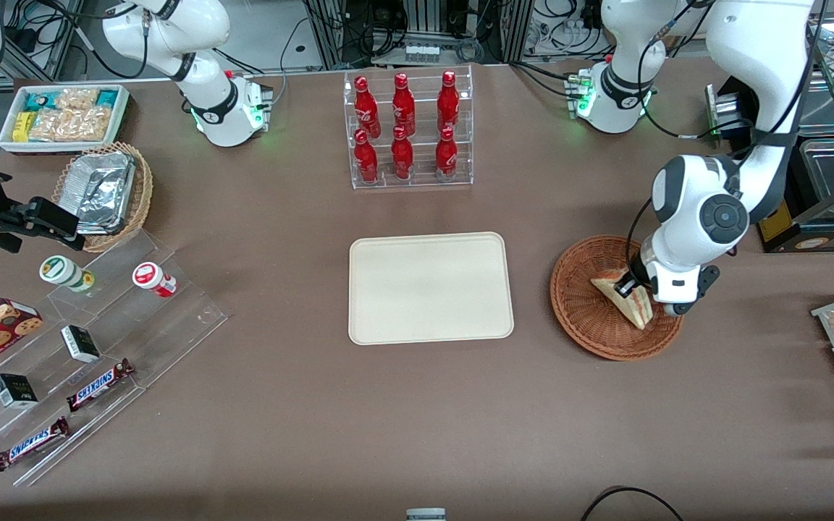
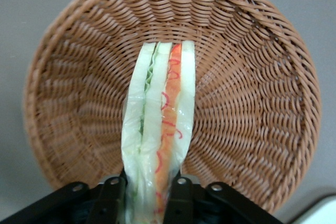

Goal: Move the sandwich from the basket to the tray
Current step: 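Lift the sandwich and carry it over the cream tray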

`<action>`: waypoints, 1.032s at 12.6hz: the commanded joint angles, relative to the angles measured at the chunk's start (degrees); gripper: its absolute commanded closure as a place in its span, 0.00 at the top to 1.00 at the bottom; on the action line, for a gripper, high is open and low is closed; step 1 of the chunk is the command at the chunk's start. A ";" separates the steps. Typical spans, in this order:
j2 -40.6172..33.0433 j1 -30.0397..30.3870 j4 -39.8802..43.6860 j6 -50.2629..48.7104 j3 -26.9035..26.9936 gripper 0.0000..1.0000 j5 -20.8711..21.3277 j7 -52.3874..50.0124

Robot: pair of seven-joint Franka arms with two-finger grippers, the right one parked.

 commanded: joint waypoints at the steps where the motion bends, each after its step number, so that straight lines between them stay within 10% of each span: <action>1: -1.66 -0.01 6.43 -11.39 -0.22 0.13 0.40 0.11; 9: 6.76 -0.10 19.78 -21.08 -12.50 0.13 1.72 3.27; 13: 16.34 -0.10 29.46 -22.43 -22.52 0.14 10.07 2.05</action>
